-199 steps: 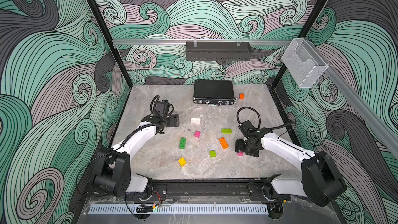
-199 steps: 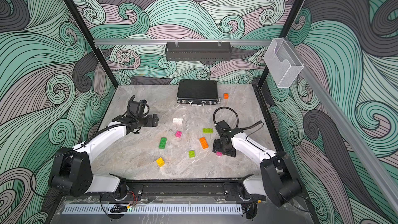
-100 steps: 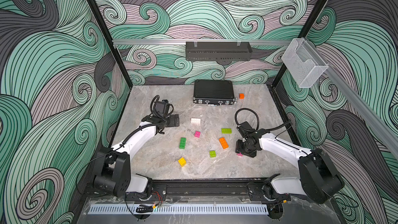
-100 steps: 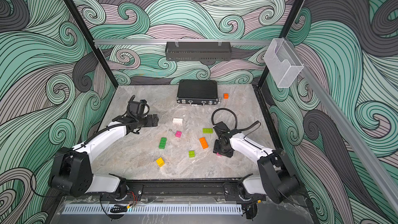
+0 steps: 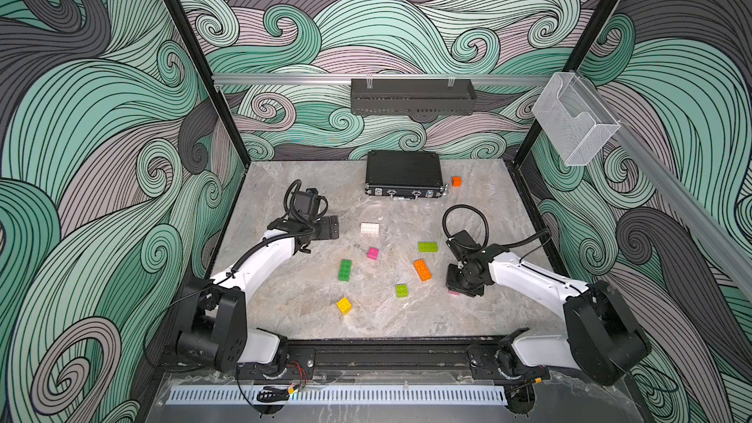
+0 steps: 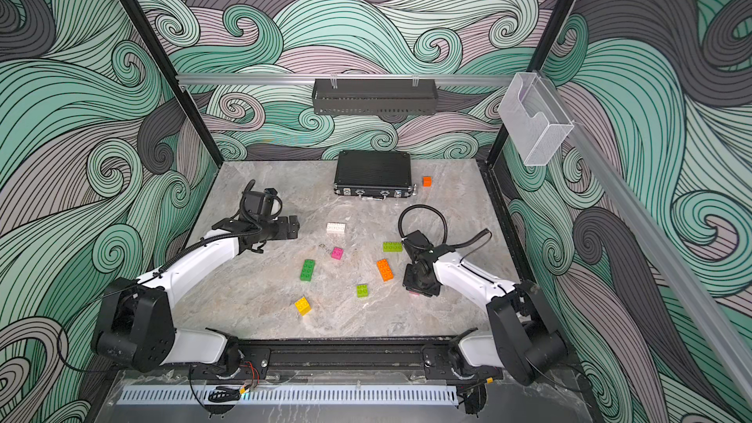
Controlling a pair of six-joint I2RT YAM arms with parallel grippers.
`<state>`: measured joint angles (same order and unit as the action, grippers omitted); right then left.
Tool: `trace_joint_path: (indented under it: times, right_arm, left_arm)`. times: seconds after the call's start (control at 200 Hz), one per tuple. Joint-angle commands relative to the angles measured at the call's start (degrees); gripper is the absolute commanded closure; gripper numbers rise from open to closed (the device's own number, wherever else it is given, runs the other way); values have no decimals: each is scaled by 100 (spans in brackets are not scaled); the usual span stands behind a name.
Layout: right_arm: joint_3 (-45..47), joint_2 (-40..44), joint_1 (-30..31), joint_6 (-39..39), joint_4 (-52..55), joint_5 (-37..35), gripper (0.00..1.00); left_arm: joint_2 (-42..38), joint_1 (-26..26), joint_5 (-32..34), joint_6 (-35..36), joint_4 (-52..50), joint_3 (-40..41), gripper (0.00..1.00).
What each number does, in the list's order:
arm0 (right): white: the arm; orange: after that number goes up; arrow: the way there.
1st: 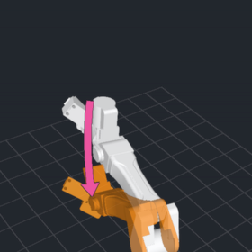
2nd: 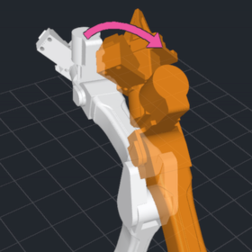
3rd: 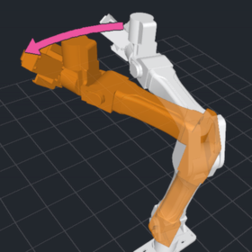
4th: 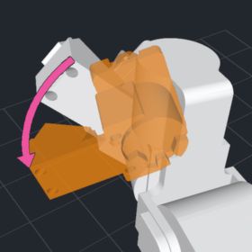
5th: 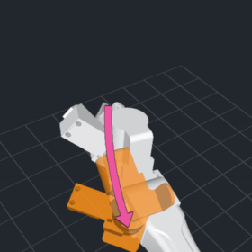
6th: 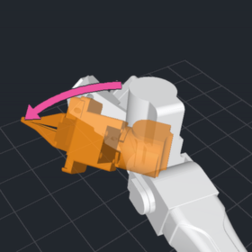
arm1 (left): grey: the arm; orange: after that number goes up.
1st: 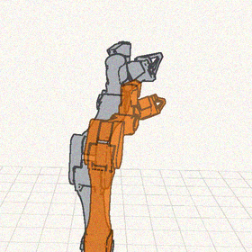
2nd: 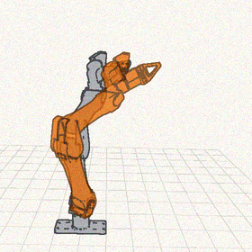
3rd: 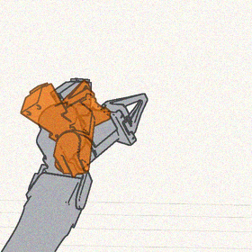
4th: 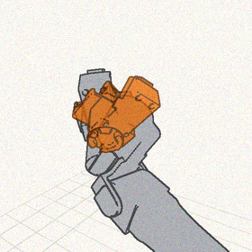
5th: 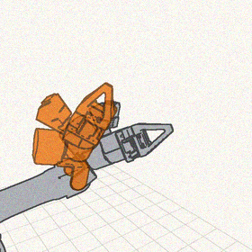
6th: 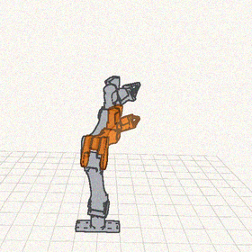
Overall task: Assemble a carrot with lego
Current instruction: Pick up the lego brick from the center of the board, then assemble the lego brick with the lego brick.
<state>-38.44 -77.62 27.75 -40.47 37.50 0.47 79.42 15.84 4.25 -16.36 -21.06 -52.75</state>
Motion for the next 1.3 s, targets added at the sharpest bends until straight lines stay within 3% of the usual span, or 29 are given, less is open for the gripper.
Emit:
trace_joint_path:
  times: [0.0,0.14,0.32,0.56,0.871,1.296]
  right_arm:
    - [-141,46,28,83,37,-47,78]
    - [-849,-101,-33,656,180,-156,89]
    - [-2081,-1016,-244,1663,403,-99,100]
    - [-3152,-2183,-385,2386,408,57,100]
    - [-3440,-2549,-774,2682,474,196,100]
    - [-3491,-2866,-789,2830,525,428,100]
  left_arm:
    - [65,17,54,-95,-190,-262,1]
    - [74,24,-67,-114,-191,-262,1]
    - [91,17,-306,-102,-189,-264,1]
    - [116,47,-623,-73,-147,-245,2]
    - [160,47,-665,-50,-145,-267,1]
    - [171,51,-645,-24,-164,-298,1]
